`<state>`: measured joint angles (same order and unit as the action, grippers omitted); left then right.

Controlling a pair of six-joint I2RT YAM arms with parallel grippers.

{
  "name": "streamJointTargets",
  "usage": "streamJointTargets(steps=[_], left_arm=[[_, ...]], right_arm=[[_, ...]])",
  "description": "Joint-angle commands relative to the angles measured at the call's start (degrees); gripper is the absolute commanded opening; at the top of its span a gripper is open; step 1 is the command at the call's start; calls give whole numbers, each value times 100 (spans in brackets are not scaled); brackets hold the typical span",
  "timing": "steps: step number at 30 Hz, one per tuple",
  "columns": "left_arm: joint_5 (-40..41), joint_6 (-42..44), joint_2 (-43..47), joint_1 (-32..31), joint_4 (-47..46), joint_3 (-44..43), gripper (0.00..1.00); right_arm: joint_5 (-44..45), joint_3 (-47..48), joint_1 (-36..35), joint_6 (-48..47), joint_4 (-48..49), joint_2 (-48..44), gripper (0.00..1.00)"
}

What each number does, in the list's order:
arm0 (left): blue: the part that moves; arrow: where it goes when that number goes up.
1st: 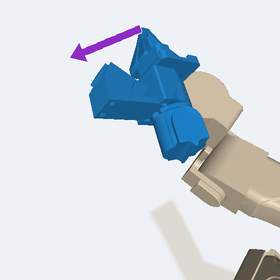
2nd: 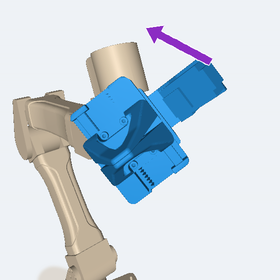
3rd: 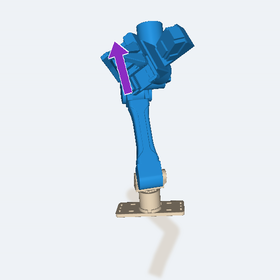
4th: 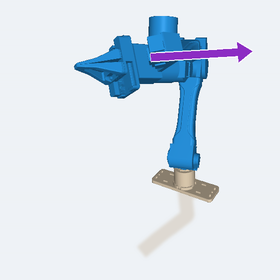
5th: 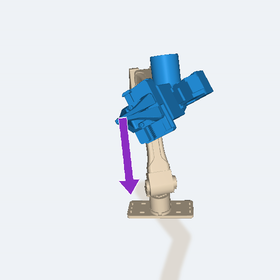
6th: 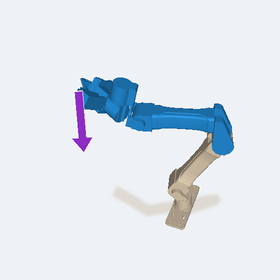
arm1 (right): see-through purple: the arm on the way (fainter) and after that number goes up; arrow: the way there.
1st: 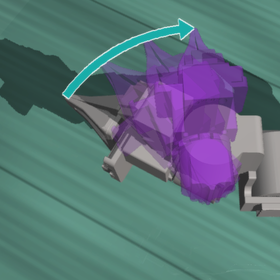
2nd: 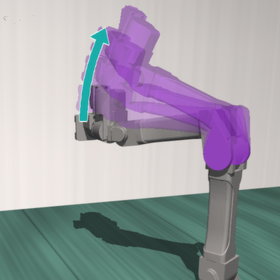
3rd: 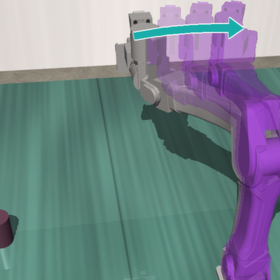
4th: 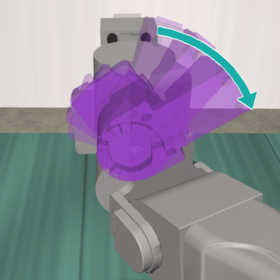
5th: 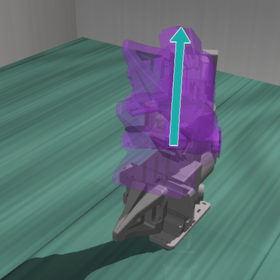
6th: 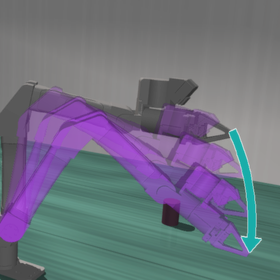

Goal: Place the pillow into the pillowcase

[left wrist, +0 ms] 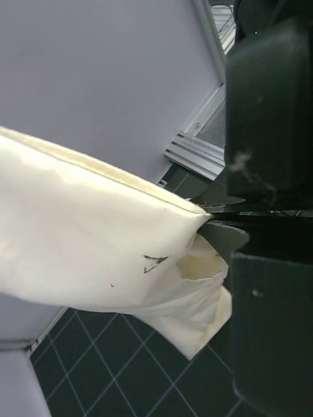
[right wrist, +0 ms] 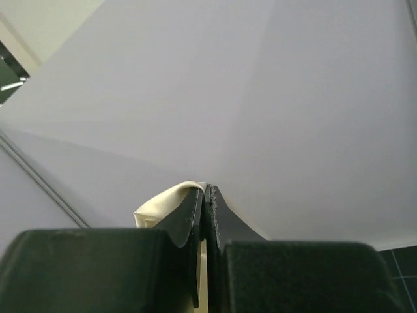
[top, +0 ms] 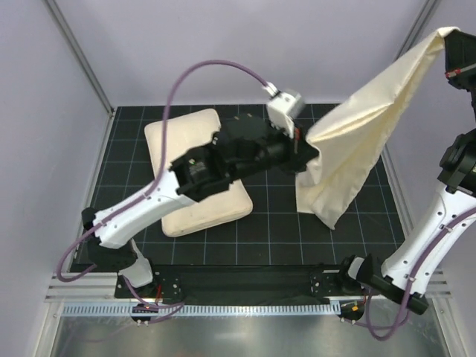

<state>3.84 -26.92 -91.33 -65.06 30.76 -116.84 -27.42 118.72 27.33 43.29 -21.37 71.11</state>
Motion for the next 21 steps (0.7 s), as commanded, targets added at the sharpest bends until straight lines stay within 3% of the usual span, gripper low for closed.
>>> streamJointTargets(steps=[1,2,7,13,18,19,21], left_arm=[[644,632,-253,-717,-824,-129,0],[758,722,-332,-1058,-905,-155,0],[813,785,-833,-1536,-1029,-585,0],[1084,1074,-1281,-2255,-1204,-1050,0],[821,610,-1467,-2310,-1336,-1280,0],[855,556,-1449,-2301,-1345,-1263,0],[1163,138,-1257,-2240,-1310,-992,0]], right_arm=[[-1810,-743,1340,2005,1615,-421,3],[-1863,-832,1501,2217,1766,-510,4],[-1644,-649,2179,2333,1838,-766,4],[-1854,616,2593,3395,2531,128,4],[-2398,1382,2375,5589,4182,1395,4],[-2521,1426,2286,5594,4306,1527,4],[-2812,1505,1944,4983,3512,1739,4]])
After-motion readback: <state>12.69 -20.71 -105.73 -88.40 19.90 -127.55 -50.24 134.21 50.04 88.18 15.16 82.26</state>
